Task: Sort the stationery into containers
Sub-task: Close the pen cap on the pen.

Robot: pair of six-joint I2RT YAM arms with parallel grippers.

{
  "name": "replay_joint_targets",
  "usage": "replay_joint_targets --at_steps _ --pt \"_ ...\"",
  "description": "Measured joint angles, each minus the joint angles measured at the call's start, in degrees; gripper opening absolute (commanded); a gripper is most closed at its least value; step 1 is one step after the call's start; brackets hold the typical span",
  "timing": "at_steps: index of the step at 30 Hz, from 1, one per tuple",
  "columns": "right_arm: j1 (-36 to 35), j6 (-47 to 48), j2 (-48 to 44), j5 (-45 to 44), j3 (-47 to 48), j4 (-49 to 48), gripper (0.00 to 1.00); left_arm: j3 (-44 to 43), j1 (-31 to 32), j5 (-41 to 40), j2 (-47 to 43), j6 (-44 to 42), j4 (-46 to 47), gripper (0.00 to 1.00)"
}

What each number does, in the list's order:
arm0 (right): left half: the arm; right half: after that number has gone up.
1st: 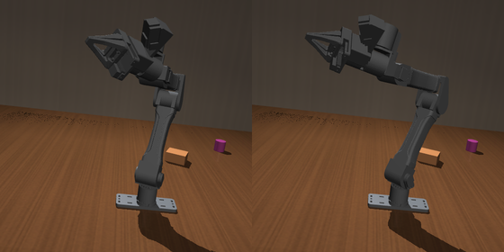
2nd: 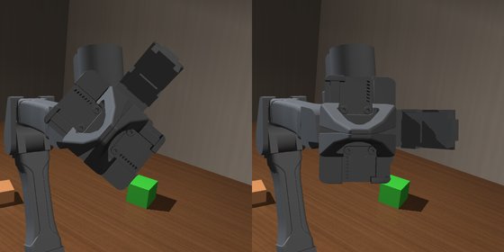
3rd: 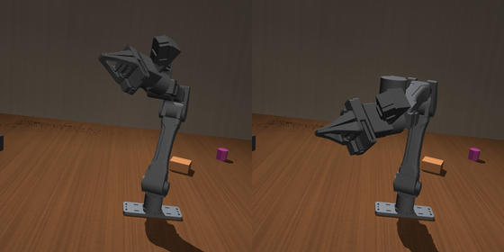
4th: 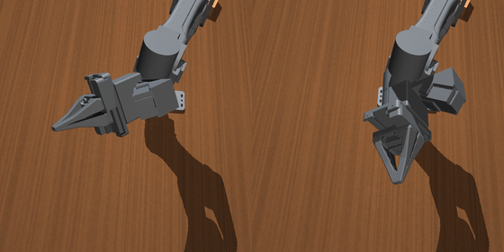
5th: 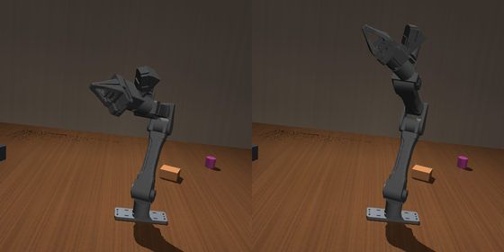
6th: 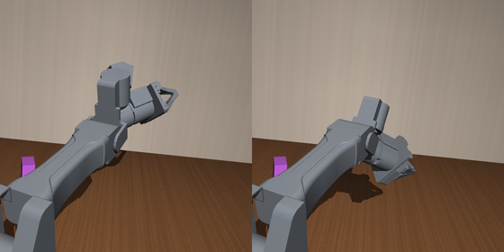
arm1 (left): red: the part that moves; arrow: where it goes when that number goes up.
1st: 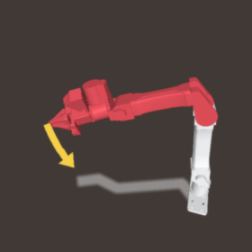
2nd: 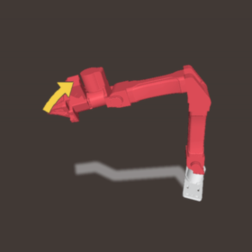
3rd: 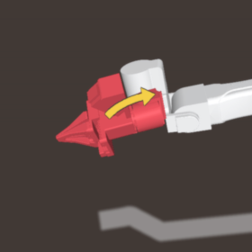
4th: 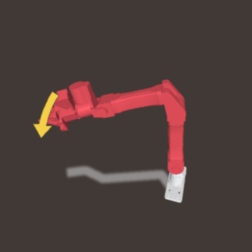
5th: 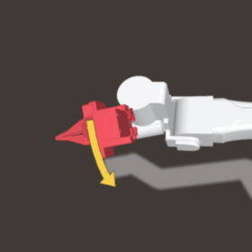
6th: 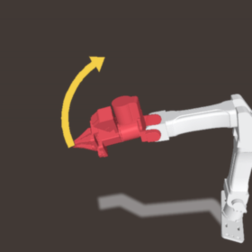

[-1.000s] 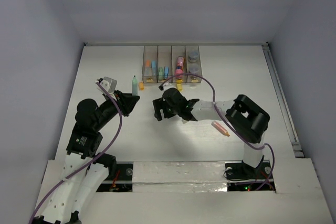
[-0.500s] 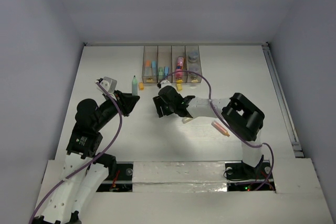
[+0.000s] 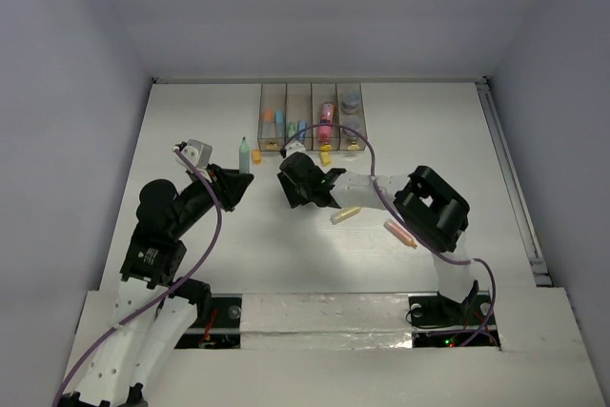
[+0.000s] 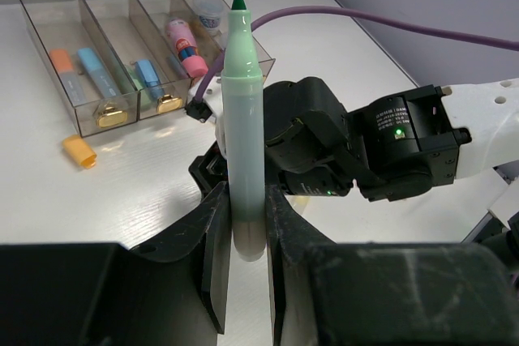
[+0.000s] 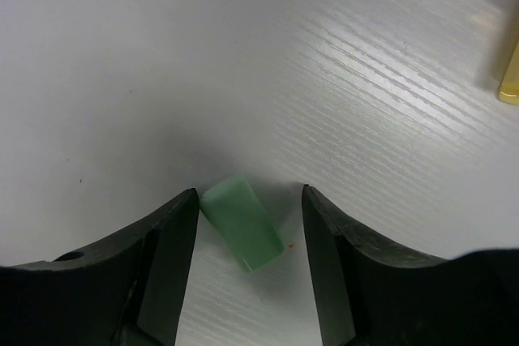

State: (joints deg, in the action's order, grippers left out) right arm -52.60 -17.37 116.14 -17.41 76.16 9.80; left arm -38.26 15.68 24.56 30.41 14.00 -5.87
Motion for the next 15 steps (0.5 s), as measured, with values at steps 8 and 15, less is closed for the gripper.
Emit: replay_joint_targets --at_steps 8,15 --pt "0.0 1.25 1.53 0.33 2.69 1.79 0.45 0.0 0.0 0.0 0.0 0.0 0.0 0.0" --pt "0.0 1.77 1.6 0.85 2.89 2.16 0.24 0.0 0.0 0.0 0.0 0.0 0.0 0.0"
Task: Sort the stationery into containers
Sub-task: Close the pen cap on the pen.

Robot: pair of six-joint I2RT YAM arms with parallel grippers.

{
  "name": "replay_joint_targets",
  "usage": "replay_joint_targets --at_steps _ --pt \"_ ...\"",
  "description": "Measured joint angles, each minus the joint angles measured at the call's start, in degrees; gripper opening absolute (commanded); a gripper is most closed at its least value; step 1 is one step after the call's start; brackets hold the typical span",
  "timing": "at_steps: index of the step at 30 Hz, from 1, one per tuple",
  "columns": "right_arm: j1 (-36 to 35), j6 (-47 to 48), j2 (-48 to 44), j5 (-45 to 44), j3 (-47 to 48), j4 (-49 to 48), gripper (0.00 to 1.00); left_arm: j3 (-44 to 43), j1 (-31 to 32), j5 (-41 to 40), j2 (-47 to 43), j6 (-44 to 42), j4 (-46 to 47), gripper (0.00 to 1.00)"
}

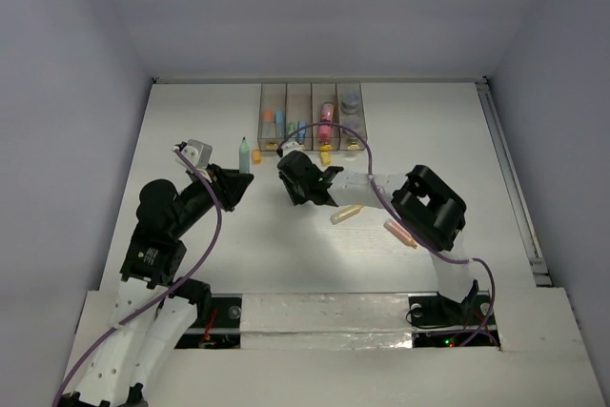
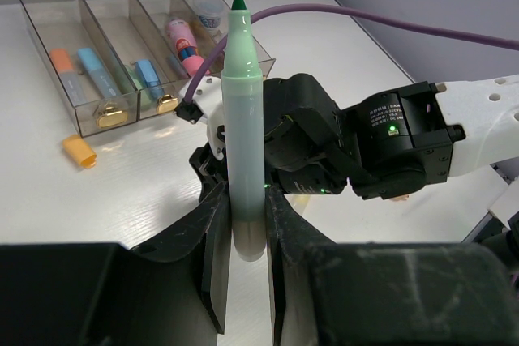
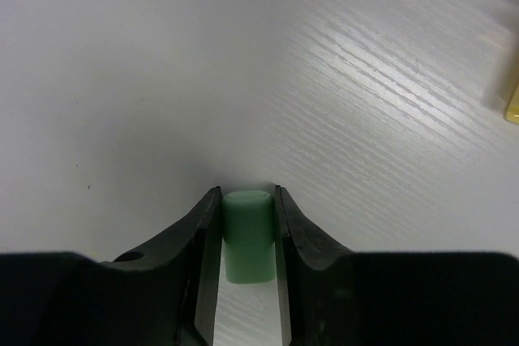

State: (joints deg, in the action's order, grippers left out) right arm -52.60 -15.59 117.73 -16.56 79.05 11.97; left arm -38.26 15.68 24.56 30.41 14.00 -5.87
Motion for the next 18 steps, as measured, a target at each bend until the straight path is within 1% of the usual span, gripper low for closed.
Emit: replay_joint_targets --at_steps 1,2,6,12,15,17,18 --pt "0.0 -0.04 -0.04 0.0 0.0 0.07 0.2 0.0 0.0 0.0 0.0 0.0 0.0 0.0" --pt "0.0 -0.02 -0.07 0.04 -0.02 0.07 0.2 0.0 0.0 0.0 0.0 0.0 0.0 0.0" --pt "0.0 -0.52 -0.52 -0.09 -0.31 0.24 0.13 0.0 0.0 0.0 0.0 0.0 0.0 0.0" --pt "0.11 -3.32 -4.92 -1.75 -3.52 1.79 0.13 0.0 0.0 0.0 0.2 0.0 0.0 0.0" --pt "0.11 -5.57 -12.0 -2.73 -5.49 -0.31 0.14 0.0 0.0 0.02 0.57 0.0 0.02 0.0" --pt "0.13 -7.19 -18.29 -3.21 -6.73 -4.37 0.13 0.0 0.0 0.04 0.98 0.02 0.04 0.0" --pt "0.11 -7.96 -21.55 -3.3 -7.23 -7.58 0.11 0.0 0.0 0.07 1.29 0.02 0.04 0.0"
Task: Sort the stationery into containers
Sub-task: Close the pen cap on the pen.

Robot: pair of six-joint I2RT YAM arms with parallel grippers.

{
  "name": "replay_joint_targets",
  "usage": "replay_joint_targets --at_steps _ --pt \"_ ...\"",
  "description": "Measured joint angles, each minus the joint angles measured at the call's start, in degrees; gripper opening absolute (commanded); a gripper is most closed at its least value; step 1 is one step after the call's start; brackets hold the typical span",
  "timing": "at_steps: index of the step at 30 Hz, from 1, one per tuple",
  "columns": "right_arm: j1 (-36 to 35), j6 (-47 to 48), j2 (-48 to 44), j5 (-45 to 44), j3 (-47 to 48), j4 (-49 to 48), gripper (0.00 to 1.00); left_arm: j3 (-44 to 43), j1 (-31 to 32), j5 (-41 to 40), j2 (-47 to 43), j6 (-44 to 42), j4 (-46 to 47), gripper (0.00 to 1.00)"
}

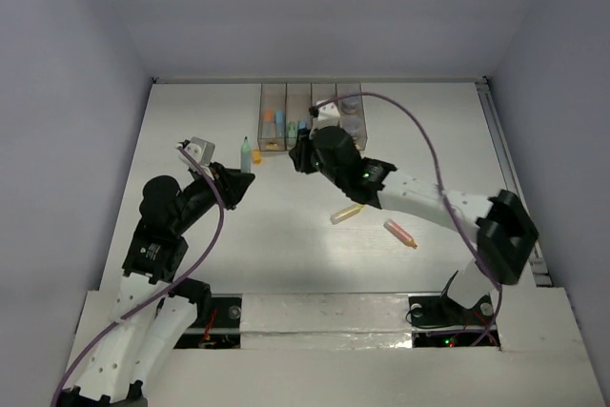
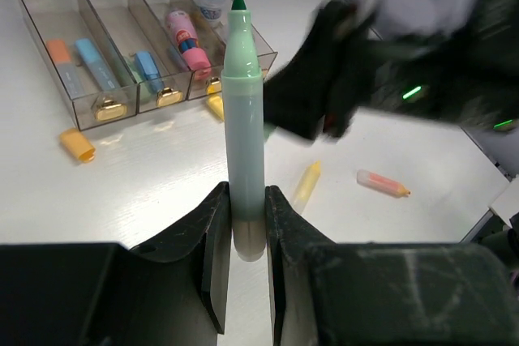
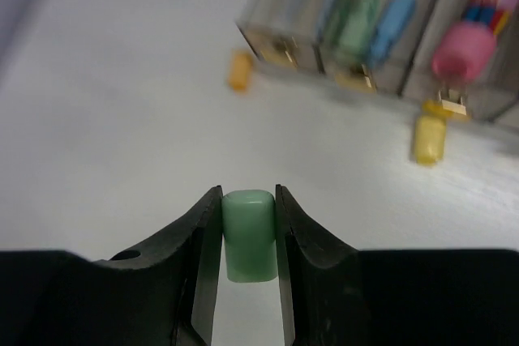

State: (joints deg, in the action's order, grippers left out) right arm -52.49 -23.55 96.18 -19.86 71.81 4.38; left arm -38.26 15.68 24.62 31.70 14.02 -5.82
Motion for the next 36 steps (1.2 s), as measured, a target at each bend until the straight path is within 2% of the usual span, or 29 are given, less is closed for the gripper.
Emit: replay_joint_targets --at_steps 5,10,18,36 --pt "0.0 -4.11 -11.82 0.52 -2.38 -18.6 0.11 0.0 0.0 0.15 2.03 0.0 0.02 0.0" --pt "0.02 -8.81 -14.03 2.05 -4.79 -29.81 0.11 0.0 0.0 0.7 5.55 0.02 0.0 0.0" --pt "-0.09 -13.46 -8.57 6.69 -4.92 -33.03 0.12 0.0 0.0 2.38 11.32 0.02 -0.07 0.0" --pt "-0.81 -16.48 -0.83 8.35 1.27 -33.33 0.14 0.0 0.09 3.89 12.5 0.0 0.0 0.0"
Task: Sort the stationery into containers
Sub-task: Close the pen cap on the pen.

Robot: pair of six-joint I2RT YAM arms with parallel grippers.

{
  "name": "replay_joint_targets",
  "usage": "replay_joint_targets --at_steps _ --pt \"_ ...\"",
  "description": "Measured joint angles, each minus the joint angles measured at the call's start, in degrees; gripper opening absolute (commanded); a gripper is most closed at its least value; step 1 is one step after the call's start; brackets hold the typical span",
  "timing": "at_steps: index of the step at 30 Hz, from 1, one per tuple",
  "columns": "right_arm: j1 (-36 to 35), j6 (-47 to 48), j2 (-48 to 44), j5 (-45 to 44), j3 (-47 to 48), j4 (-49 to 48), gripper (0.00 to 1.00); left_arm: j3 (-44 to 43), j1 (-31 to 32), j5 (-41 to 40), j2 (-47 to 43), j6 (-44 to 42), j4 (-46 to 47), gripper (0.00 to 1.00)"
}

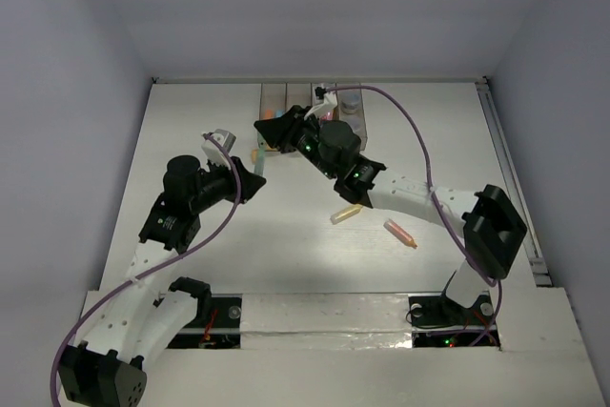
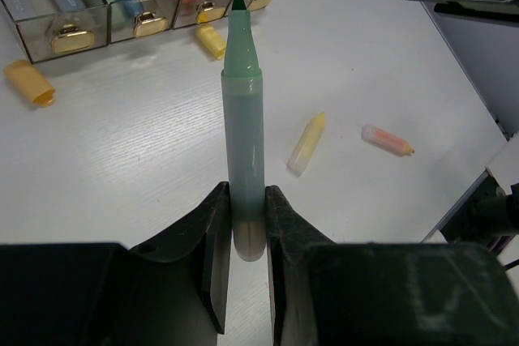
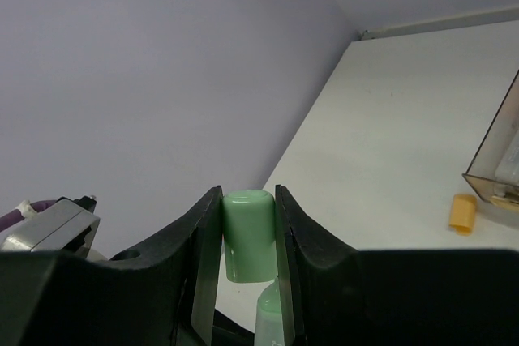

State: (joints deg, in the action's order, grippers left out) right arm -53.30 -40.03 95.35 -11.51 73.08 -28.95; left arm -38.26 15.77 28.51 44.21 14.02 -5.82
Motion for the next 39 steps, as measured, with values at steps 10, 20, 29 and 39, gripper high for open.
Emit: replay_joint_targets --at_steps 10,20,29,39 --pt "-0.42 -0.13 1.53 -0.04 0.28 0.02 0.14 0.0 0.0 0.0 -0.15 0.02 0.0 0.0" --pt "-0.42 -0.13 1.55 -0.07 0.28 0.02 0.14 0.0 0.0 0.0 -0.35 0.02 0.0 0.0" --pt "-0.42 -0.09 2.12 -0.11 0.31 0.02 0.14 0.0 0.04 0.39 -0.63 0.02 0.04 0.0" --pt "-0.52 -0.31 2.51 -0.09 0.04 -0.09 0.14 0.0 0.04 -1.03 -2.29 0.02 0.0 0.0"
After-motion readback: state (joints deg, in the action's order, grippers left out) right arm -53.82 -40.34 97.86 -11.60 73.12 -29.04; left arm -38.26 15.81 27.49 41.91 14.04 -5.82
